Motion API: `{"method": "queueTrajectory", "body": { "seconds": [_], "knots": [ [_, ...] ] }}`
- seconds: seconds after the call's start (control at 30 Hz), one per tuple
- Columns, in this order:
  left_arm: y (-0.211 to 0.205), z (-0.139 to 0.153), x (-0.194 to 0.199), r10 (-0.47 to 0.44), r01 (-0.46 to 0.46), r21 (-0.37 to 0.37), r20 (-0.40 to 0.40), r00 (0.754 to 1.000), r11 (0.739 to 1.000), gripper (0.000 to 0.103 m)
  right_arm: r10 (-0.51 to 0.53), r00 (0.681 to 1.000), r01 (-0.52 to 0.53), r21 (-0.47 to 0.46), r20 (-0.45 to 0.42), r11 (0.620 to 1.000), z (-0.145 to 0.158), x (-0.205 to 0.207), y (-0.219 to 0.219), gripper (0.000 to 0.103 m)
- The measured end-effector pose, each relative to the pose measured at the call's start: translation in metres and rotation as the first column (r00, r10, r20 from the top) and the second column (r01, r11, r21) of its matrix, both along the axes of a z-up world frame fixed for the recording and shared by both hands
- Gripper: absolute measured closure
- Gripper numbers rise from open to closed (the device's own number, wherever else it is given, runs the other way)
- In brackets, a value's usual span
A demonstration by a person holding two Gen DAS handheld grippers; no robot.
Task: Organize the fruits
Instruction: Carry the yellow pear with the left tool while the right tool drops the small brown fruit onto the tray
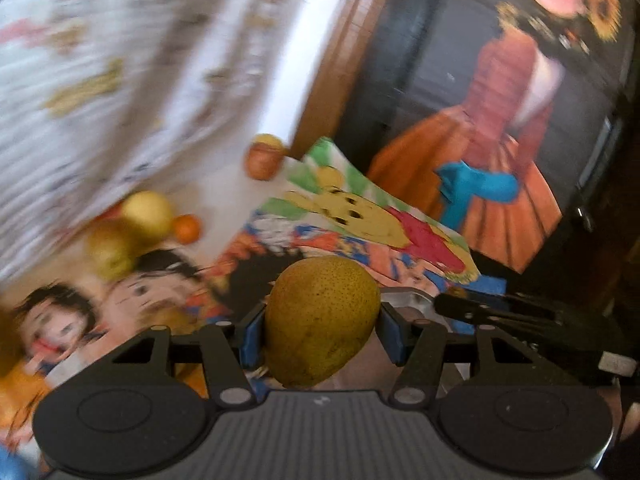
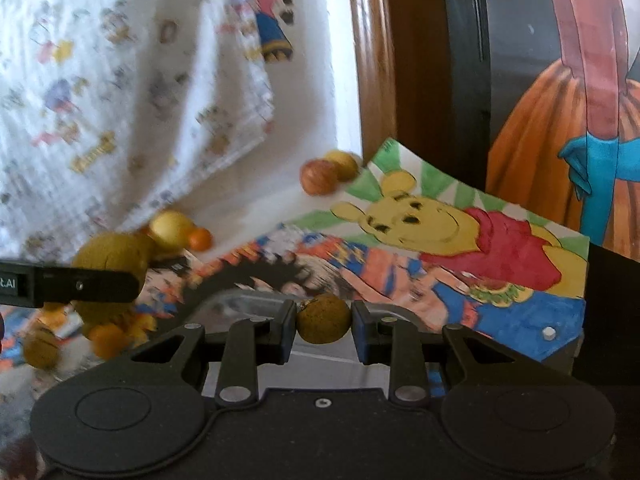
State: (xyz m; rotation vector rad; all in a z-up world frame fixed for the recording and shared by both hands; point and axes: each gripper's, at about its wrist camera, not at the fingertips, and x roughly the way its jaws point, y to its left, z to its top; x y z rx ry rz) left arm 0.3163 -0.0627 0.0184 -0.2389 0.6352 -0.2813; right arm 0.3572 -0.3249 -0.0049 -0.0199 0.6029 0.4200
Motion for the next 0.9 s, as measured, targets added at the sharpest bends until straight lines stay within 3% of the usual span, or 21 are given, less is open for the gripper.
{"method": "queueTrajectory", "body": {
  "seconds": [0.23, 0.63, 0.9],
  "knots": [
    [-0.036, -0.029, 0.030, -0.085, 0.086, 0.050, -0.032, 0.996, 0.995, 0.041, 0.004, 0.999, -0.004, -0.008, -0.052, 1.000, -0.024, 0.018, -0.011, 0.072],
    [-0.057, -0.052, 0.045, -0.104, 0.115, 0.178, -0.069, 0.992, 0.977, 0.041, 0.046, 0.997, -0.053, -0.106, -0.065, 0.993, -0.044, 0.013, -0.006, 0.071],
    [-0.056, -0.057, 0.048, -0.098, 0.112, 0.175, -0.090, 0.991, 0.978, 0.040, 0.046, 0.997, -0.051, -0.107, -0.054, 0.993, -0.044, 0.010, -0.008, 0.068]
  ]
}}
